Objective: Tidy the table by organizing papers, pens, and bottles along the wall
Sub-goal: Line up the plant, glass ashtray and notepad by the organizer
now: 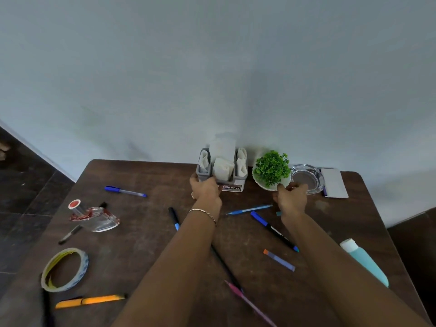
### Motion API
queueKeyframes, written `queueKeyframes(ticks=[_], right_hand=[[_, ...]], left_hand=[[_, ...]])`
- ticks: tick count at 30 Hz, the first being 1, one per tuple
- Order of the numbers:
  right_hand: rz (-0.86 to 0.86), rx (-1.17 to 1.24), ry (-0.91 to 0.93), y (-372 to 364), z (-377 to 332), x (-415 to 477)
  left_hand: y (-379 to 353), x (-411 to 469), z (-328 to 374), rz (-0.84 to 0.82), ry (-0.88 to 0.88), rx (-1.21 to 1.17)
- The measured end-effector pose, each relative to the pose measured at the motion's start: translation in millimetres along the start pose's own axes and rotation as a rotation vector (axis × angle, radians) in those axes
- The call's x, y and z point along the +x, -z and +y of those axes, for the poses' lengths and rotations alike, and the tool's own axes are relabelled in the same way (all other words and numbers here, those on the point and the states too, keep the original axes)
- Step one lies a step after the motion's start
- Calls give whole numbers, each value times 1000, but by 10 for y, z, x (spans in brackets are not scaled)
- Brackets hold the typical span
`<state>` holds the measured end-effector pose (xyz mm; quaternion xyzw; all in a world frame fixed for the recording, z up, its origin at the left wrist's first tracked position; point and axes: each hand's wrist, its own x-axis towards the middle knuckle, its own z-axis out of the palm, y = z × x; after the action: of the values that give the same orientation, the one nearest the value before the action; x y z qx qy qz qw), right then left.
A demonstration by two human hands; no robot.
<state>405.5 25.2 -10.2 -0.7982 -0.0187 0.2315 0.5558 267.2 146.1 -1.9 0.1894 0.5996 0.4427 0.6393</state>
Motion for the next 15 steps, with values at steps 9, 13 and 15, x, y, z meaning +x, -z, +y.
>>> queueKeyframes(ticks=[9,13,15], right_hand=[[11,78,-20,-95,-60,-39],[26,141,-37,-144,-62,-28],[31,171,-55,-162,-73,-26]], left_hand=[[246,213,132,120,-86,41],[358,283,248,68,-82,12],[368,274,266,52,-69,-3]])
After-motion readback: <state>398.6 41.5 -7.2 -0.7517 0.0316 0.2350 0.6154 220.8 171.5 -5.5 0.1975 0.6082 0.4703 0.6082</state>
